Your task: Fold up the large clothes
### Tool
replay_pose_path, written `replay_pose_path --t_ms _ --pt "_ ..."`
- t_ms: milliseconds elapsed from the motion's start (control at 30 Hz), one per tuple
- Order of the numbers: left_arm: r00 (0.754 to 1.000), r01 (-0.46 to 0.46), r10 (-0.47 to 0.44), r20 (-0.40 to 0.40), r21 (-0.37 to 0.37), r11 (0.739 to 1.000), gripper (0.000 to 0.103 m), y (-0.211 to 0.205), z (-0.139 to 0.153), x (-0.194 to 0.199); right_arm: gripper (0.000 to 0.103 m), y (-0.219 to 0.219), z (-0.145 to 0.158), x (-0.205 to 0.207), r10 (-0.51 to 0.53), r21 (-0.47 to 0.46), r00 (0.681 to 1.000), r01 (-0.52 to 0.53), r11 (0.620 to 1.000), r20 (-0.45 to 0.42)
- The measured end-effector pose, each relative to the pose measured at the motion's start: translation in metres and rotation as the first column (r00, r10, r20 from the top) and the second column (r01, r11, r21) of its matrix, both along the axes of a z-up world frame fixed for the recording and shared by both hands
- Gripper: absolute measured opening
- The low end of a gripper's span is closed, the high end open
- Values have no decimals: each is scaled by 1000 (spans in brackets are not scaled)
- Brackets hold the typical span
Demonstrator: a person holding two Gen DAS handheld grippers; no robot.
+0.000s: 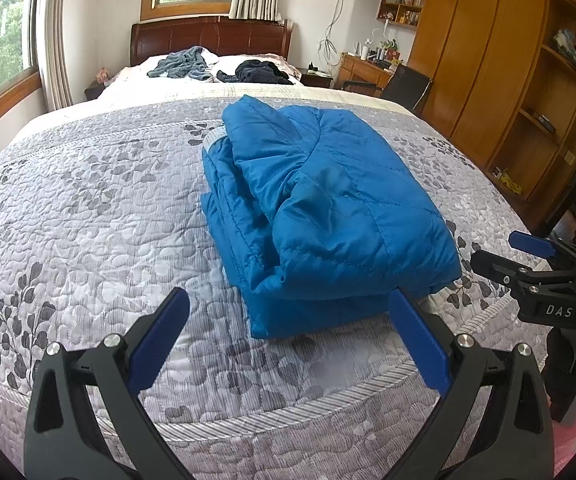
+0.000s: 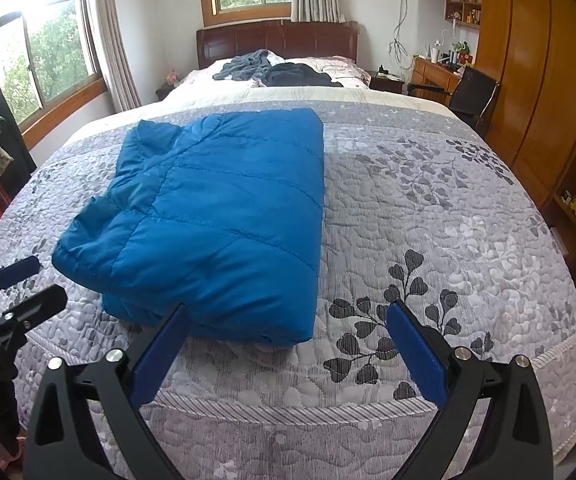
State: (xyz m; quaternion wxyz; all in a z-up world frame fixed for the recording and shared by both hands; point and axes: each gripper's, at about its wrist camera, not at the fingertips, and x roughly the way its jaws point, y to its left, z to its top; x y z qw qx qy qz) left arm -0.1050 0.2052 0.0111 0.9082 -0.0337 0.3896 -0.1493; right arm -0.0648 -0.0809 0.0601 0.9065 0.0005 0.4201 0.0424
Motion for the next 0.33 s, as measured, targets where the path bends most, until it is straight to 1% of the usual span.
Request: replay_pose_path --t_ms 333 --pt "1000 -5 5 1 -2 1000 99 0 0 0 99 -1 -2 3 -12 -14 1000 12 1000 -12"
